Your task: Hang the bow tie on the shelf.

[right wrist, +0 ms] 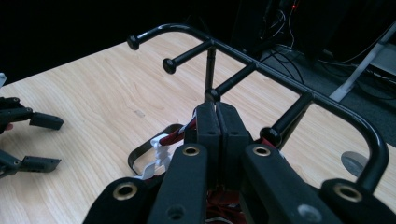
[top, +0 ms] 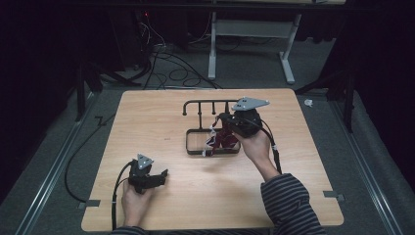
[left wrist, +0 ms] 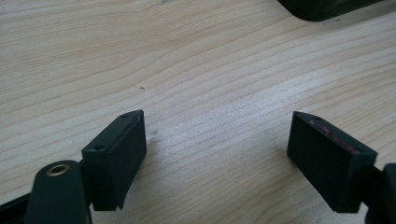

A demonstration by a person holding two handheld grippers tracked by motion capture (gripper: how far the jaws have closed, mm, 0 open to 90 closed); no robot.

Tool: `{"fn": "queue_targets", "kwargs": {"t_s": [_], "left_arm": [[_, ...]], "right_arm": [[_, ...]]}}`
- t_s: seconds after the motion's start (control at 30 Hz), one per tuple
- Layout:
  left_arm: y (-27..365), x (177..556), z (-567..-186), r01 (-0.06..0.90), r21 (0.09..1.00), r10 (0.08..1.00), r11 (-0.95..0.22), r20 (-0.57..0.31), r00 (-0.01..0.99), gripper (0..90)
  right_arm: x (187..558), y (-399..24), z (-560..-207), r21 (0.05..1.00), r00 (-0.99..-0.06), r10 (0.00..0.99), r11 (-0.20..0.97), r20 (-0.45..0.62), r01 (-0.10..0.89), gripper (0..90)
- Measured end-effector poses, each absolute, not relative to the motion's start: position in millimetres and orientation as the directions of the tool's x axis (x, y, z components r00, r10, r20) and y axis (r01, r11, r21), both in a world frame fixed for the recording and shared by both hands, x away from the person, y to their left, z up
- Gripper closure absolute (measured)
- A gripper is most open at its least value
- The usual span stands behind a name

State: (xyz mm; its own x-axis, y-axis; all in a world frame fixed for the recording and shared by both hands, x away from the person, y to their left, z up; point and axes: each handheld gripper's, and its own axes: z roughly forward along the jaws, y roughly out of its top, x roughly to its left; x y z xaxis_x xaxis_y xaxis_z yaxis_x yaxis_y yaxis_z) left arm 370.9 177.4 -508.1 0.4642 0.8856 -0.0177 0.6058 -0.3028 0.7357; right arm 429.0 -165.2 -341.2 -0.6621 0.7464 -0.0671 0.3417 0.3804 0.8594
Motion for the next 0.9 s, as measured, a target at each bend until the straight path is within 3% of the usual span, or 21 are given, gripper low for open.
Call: {"fn": "queue_targets", "kwargs": {"t_s": [0.9], "left_arm": [[177.5,370.9,-508.1,0.606,0.735,0.885,-0.304,-0.017,0.465,20.2]], "right_arm": [[448.6,-151.7,-335.9,0.863,-0.641,0.766,0.357,-0.050,0.359,90.0]]}}
